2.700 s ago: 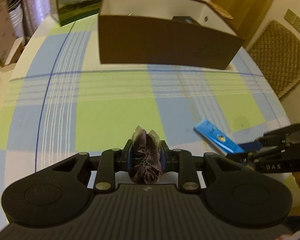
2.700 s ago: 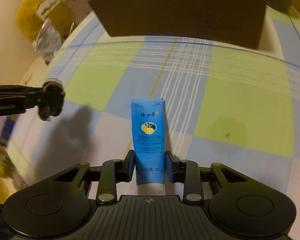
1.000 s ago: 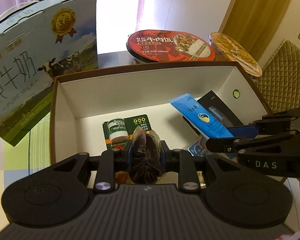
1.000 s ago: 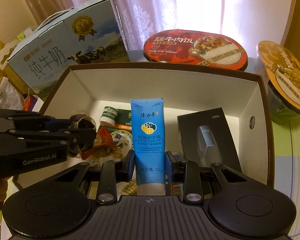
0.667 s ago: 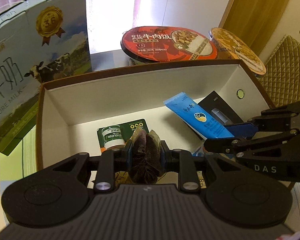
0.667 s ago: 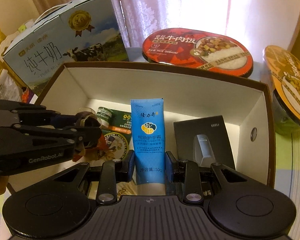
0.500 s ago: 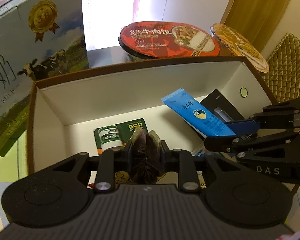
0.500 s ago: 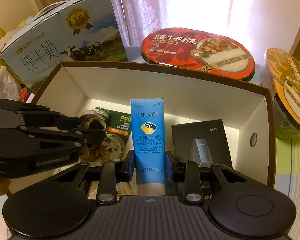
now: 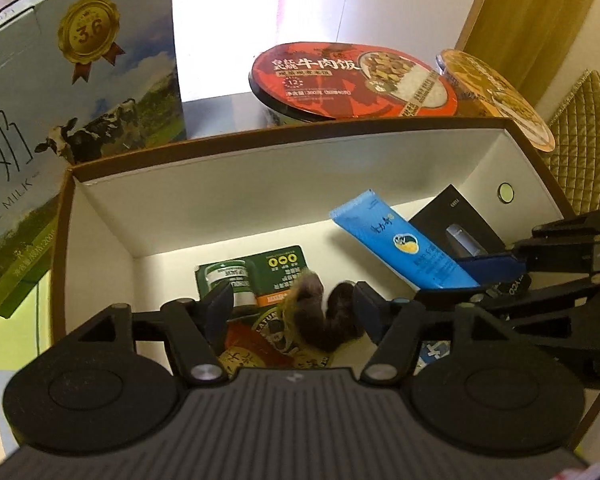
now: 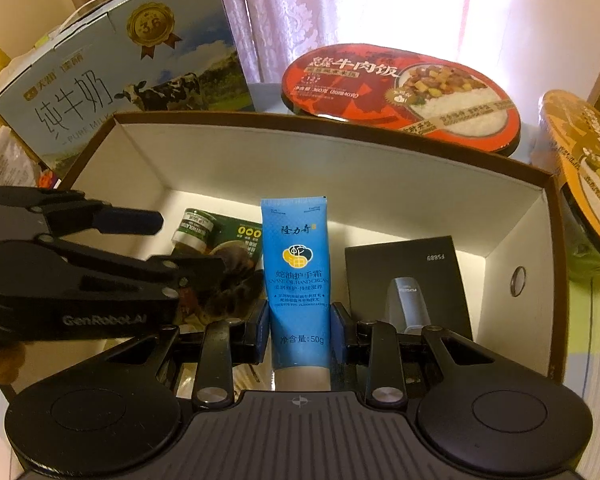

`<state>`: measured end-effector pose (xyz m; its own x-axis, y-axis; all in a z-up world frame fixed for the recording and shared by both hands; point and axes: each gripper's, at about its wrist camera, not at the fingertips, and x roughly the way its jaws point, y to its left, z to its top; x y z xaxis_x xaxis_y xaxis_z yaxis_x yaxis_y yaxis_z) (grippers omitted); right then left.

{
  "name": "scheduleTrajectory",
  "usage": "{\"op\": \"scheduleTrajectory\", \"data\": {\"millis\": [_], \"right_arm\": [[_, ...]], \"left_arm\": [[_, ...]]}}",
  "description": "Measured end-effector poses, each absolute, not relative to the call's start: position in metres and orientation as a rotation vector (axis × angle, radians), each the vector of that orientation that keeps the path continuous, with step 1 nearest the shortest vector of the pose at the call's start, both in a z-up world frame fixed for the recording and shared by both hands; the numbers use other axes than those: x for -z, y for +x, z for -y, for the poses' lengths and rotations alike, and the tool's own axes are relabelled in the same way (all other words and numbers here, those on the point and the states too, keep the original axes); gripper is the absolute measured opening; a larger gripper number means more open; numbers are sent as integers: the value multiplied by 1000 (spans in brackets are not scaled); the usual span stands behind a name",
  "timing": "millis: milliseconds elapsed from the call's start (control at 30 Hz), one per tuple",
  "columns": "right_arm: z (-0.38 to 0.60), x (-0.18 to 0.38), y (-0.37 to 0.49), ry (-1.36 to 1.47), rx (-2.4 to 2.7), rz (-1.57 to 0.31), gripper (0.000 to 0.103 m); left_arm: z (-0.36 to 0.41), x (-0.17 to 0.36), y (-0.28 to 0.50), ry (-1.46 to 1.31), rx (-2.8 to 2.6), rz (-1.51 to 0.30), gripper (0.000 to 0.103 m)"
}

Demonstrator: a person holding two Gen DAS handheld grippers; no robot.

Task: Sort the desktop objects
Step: 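Open the left tool releasing the scrunchie while the right tool releases the blue tube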

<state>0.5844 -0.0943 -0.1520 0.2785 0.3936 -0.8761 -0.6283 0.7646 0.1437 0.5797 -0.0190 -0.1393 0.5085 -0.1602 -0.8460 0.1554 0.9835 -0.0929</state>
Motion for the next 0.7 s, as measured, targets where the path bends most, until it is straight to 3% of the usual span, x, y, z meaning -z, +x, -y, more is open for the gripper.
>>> {"op": "scheduleTrajectory", "data": {"millis": [233,533,700], "right_arm": [[86,155,586,-276,-693,-1080,29],[80,157,585,-320,-698,-1038,30],[83,150,575,-322,-713,-968,38]], "left_arm": [[13,134,579,16,146,-1023,70],[7,129,575,29,114,-1024,70],[7,127,572,37,108,-1022,72]]}}
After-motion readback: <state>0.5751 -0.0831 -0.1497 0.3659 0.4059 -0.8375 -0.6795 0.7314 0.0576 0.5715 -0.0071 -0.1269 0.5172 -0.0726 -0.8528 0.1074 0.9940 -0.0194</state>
